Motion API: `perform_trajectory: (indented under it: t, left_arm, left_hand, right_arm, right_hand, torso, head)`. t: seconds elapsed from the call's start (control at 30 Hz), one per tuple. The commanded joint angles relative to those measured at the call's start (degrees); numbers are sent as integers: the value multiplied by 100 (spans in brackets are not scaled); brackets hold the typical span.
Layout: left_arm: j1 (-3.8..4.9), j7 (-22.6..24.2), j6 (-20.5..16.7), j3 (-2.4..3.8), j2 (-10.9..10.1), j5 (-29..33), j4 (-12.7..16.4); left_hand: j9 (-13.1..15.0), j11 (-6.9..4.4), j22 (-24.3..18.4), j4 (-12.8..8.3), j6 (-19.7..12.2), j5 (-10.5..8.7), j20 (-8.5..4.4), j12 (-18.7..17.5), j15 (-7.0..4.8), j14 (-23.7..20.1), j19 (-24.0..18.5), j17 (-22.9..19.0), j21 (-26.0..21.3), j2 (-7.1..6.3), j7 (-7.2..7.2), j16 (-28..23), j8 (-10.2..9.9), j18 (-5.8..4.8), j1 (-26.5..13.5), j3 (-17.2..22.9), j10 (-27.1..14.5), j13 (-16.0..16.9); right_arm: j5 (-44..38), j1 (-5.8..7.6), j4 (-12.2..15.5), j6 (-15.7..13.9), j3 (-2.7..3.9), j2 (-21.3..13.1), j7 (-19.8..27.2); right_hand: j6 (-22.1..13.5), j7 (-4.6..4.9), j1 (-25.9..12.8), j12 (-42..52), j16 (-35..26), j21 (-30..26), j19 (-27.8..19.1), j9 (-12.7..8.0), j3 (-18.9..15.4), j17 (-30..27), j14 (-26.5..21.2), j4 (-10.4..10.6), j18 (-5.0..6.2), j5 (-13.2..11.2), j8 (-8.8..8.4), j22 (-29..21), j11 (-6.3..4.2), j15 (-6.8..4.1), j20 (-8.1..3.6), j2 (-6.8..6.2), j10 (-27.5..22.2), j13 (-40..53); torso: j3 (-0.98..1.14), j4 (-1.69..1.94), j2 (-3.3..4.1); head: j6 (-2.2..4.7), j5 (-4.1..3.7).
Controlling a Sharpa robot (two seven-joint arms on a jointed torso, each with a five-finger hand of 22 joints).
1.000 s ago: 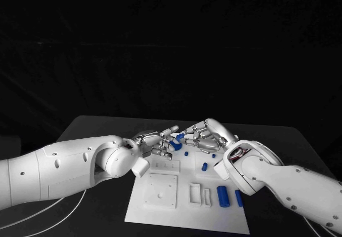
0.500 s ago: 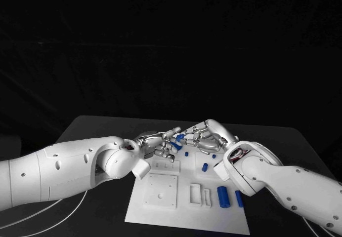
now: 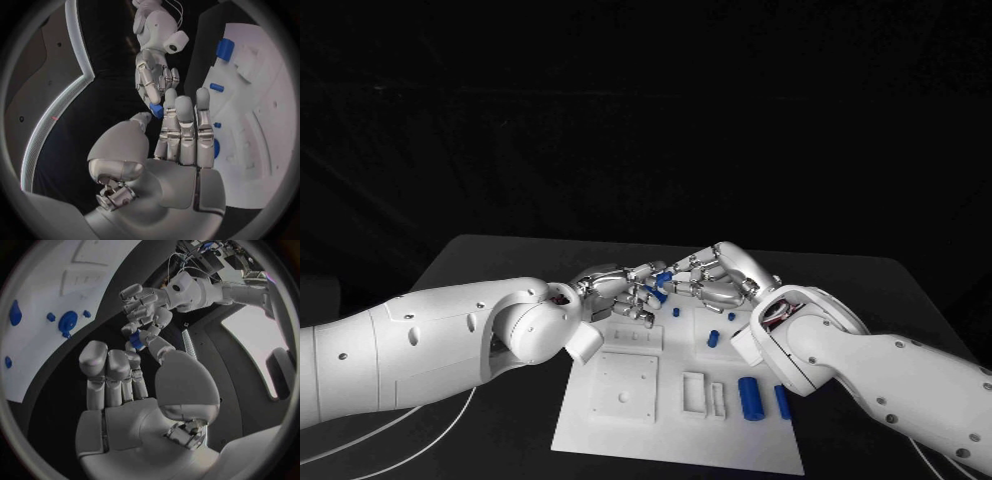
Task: Assemble the parts on the task board
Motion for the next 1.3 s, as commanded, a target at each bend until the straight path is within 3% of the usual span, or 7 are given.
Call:
perform_trajectory:
  t: [0.03,0.1,0.23,0.53,0.8,1.07,1.3]
  left_arm:
    - [4,216,172,8,7,78,29]
    - [4,227,177,8,6,83,31]
    - [4,243,181,9,3,90,32]
    - [1,256,191,9,1,96,29]
    - [-2,261,207,10,0,96,27]
    - [-3,268,220,10,1,97,17]
    - [-3,275,246,11,6,72,3]
  left_hand:
    - [17,12,102,-58,-28,255,3,-42,-14,-45,-28,10,-29,-115,-7,38,-21,-42,-46,113,-29,-11]
    - [25,13,104,-105,-35,500,2,-52,-14,-48,-28,11,-26,-185,-8,42,-22,-42,-52,168,-42,-16]
    - [48,15,105,-180,-46,736,2,-60,-13,-51,-29,15,-21,-270,-6,53,-23,-42,-151,315,-54,-21]
    - [100,18,108,-600,-77,1004,0,-89,-14,-62,-38,18,-9,-264,-2,72,-16,-42,-203,608,-80,-47]
    - [112,26,110,-958,-110,947,1,-133,-10,-66,-45,19,1,-246,6,87,-18,-42,-222,636,-102,-87]
    - [134,24,117,-1286,-130,894,-5,-197,-13,-67,-57,26,26,-99,1,115,6,-42,-45,735,-87,-146]
    - [168,28,133,-1668,-105,446,-14,-418,-13,-67,-106,33,109,46,-10,146,49,-42,436,753,34,-309]
  right_arm:
    - [6,-13,-17,100,-1,2,48]
    - [6,-14,-25,105,-1,1,48]
    - [8,-16,-36,119,-1,-2,46]
    - [29,-21,-50,158,-1,-9,46]
    - [45,-24,-67,211,-1,-8,41]
    - [64,-27,-81,246,-1,-3,39]
    - [69,-29,-104,280,-1,-3,21]
  right_hand:
    - [18,-10,4,-23,-35,-27,104,6,-21,-6,-16,-3,4,22,11,601,9,-37,-28,70,-29,-7]
    - [18,-10,4,-23,-35,-27,104,6,-21,-6,-16,-3,4,22,11,601,9,-37,-28,70,-29,-7]
    - [18,-10,4,-23,-35,-27,104,6,-21,-6,-16,-3,4,22,11,601,9,-37,-28,70,-29,-7]
    - [18,-10,4,-23,-35,-27,104,6,-21,-6,-16,-3,4,22,11,601,9,-37,-28,70,-29,-7]
    - [15,-8,0,-25,-47,-44,100,5,-30,-14,-20,-18,5,18,10,598,10,-36,-27,82,-36,-8]
    - [15,-8,0,-25,-47,-44,100,5,-30,-14,-20,-18,5,18,10,598,10,-36,-27,82,-36,-8]
    - [18,-10,-3,-27,-53,-54,98,6,-42,-18,-22,-23,5,5,12,597,11,-36,-26,91,-38,-10]
  torso:
    - [1,-1,-2]
    - [0,-4,-1]
    - [4,-7,-1]
    - [3,-4,1]
    - [1,-2,0]
    - [-1,-4,0]
    - [-3,-2,3]
  head:
    - [-10,-1]
    - [-10,-4]
    - [-4,-10]
    - [2,-35]
    - [9,-55]
    - [9,-65]
    - [-10,-70]
